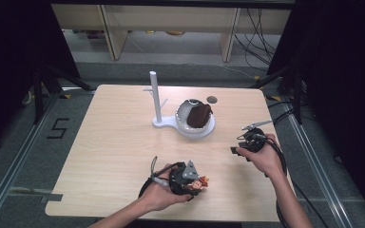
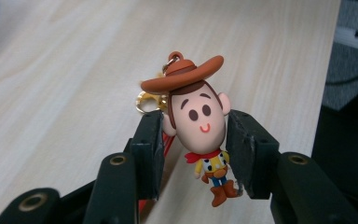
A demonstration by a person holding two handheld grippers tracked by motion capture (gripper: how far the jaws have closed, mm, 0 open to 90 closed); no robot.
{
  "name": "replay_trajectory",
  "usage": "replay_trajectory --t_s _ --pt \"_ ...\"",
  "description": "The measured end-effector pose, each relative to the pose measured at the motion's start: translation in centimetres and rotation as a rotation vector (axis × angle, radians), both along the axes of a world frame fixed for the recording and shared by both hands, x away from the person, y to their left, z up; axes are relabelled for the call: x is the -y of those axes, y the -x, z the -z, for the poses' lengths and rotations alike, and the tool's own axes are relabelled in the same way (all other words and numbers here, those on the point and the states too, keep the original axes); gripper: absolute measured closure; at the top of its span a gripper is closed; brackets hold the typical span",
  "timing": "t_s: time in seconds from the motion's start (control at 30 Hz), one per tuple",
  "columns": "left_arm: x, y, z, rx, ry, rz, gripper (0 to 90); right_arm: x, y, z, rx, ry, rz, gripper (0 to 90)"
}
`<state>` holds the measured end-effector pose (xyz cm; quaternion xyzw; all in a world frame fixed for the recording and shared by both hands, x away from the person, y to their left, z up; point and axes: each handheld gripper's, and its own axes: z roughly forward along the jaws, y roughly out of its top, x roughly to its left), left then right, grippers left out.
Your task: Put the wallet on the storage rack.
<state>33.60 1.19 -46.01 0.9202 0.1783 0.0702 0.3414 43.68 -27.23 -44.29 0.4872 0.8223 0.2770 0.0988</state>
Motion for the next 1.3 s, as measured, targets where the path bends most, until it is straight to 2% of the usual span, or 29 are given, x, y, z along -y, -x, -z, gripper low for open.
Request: replay_trajectory --t_s 0.03,0.1,0.13,0.2,0.23,0.3,0.37,0.5,0.53,0.6,0.63,0.67,0.73,0.77,0.8,0.83,0.87,0.9,0.97,1.0,1.07,1.1,1.13,1.17,1.2,1.23,1.27,1.3 --pt "-0.4 -0.2 -0.3 0.002 0.001 -0.008 56.8 0.0 0.0 0.3 0.034 -0.015 0.003 54.6" --pt "-1.2 -0.5 -0.8 0.011 0.019 -0.028 56.9 0.1 0.2 0.2 0.025 -0.018 0.011 54.6" --pt "-1.6 -0.6 -1.0 0.013 0.050 -0.064 56.9 0.1 0.3 0.3 0.037 -0.030 0.021 54.6" --pt "-2.0 -0.8 -1.3 0.018 0.070 -0.091 56.9 0.1 0.6 0.4 0.028 -0.029 0.027 54.6" --pt "-2.2 -0.9 -1.4 0.023 0.068 -0.098 56.9 0.0 0.5 0.8 0.061 -0.053 0.039 54.6" --pt "-2.8 -1.2 -1.7 0.029 0.085 -0.121 56.9 0.2 0.8 0.6 0.031 -0.033 0.031 54.6" --pt "-3.4 -1.4 -1.9 0.043 0.104 -0.143 56.9 0.1 1.0 0.7 0.044 -0.051 0.051 54.6" --pt "-4.5 -1.8 -2.4 0.062 0.132 -0.193 56.9 0.4 1.3 0.9 0.046 -0.067 0.053 54.5" --pt "-4.8 -2.0 -2.6 0.072 0.144 -0.206 56.9 0.5 1.3 1.1 0.066 -0.065 0.059 54.5" --pt "-5.3 -2.2 -2.9 0.080 0.162 -0.223 57.0 0.7 1.4 1.2 0.068 -0.083 0.041 54.5" --pt "-5.5 -2.3 -3.0 0.092 0.174 -0.235 57.0 0.7 1.4 1.5 0.111 -0.066 0.046 54.5" --pt "-5.7 -2.4 -3.3 0.099 0.178 -0.243 57.0 0.7 1.5 1.4 0.091 -0.093 0.037 54.5" --pt "-6.3 -2.6 -3.6 0.116 0.198 -0.268 57.0 0.7 1.8 1.6 0.119 -0.089 0.062 54.5" --pt "-6.5 -2.7 -3.7 0.123 0.206 -0.273 57.0 0.8 1.7 1.8 0.144 -0.083 0.052 54.5" --pt "-6.7 -2.8 -3.9 0.128 0.220 -0.284 57.1 0.7 1.9 1.8 0.125 -0.090 0.076 54.5" --pt "-7.0 -2.9 -4.1 0.135 0.220 -0.297 57.0 0.8 1.9 1.8 0.143 -0.096 0.066 54.5" --pt "-7.1 -2.9 -4.2 0.141 0.244 -0.314 57.0 0.8 2.1 1.7 0.126 -0.117 0.085 54.5" --pt "-7.3 -3.0 -4.4 0.146 0.234 -0.315 57.0 0.8 2.1 1.8 0.148 -0.112 0.085 54.6" --pt "-7.6 -3.2 -4.5 0.157 0.269 -0.334 57.0 0.8 2.2 1.9 0.138 -0.114 0.102 54.5" --pt "-7.8 -3.3 -4.7 0.162 0.255 -0.342 57.1 0.9 2.2 2.0 0.161 -0.111 0.088 54.5" --pt "-8.1 -3.4 -4.8 0.166 0.276 -0.362 57.1 0.8 2.3 2.2 0.169 -0.125 0.088 54.5" --pt "-8.2 -3.5 -4.9 0.174 0.276 -0.369 57.0 0.8 2.5 2.2 0.156 -0.139 0.090 54.5" --pt "-8.6 -3.6 -5.1 0.181 0.262 -0.369 57.1 0.8 2.5 2.4 0.165 -0.135 0.080 54.5" --pt "-8.6 -3.7 -5.1 0.181 0.285 -0.385 57.1 0.8 2.6 2.4 0.156 -0.143 0.095 54.5" --pt "-8.8 -3.8 -5.2 0.187 0.287 -0.390 57.1 0.8 2.6 2.5 0.175 -0.140 0.088 54.5" --pt "-9.1 -3.9 -5.4 0.195 0.270 -0.390 57.1 0.8 2.7 2.5 0.177 -0.132 0.090 54.5" --pt "-9.1 -4.0 -5.4 0.197 0.290 -0.405 57.1 0.8 2.8 2.6 0.181 -0.145 0.095 54.5" --pt "-9.3 -4.1 -5.6 0.203 0.291 -0.410 57.1 0.8 2.8 2.7 0.186 -0.146 0.094 54.5"
